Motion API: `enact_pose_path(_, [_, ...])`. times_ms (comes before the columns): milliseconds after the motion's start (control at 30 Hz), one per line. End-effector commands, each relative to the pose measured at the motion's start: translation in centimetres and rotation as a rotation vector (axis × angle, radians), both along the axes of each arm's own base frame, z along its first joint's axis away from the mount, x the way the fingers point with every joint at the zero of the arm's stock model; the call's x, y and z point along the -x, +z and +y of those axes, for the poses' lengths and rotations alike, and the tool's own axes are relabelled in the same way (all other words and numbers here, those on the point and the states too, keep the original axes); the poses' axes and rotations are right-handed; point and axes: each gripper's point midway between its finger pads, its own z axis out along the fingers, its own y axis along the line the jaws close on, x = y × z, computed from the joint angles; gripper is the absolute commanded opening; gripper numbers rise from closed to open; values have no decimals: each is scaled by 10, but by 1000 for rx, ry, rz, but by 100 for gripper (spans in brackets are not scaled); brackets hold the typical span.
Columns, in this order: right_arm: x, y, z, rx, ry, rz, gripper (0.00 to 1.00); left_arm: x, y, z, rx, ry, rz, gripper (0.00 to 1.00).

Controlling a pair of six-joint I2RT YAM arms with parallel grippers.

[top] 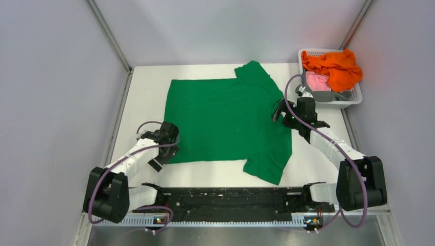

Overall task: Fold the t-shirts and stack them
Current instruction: Flatten out the tshirt, then grab the side of the flattened tshirt closest away from the robot with both arms

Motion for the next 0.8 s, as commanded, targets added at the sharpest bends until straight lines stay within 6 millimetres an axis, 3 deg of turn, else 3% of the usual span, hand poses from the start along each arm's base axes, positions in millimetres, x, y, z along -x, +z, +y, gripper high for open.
enact_pose_path(0, [-7, 17, -2, 2, -11, -56, 99, -18, 0, 6, -30, 115, -60, 82])
enact_pose_path(267, [-5, 14, -4, 12, -20, -39, 99, -10, -16, 8, -32, 188, -33, 60])
enact_pose_path(433, [1, 15, -7, 17, -36, -32, 99, -14, -25, 3, -9, 181, -41, 40])
enact_pose_path(600, [13, 18, -11, 32, -63, -22, 99, -17, -28, 6, -29, 173, -18, 0])
enact_pose_path(767, [31, 22, 4, 75, -24, 5, 98, -19, -20, 21, -67, 176, -14, 0])
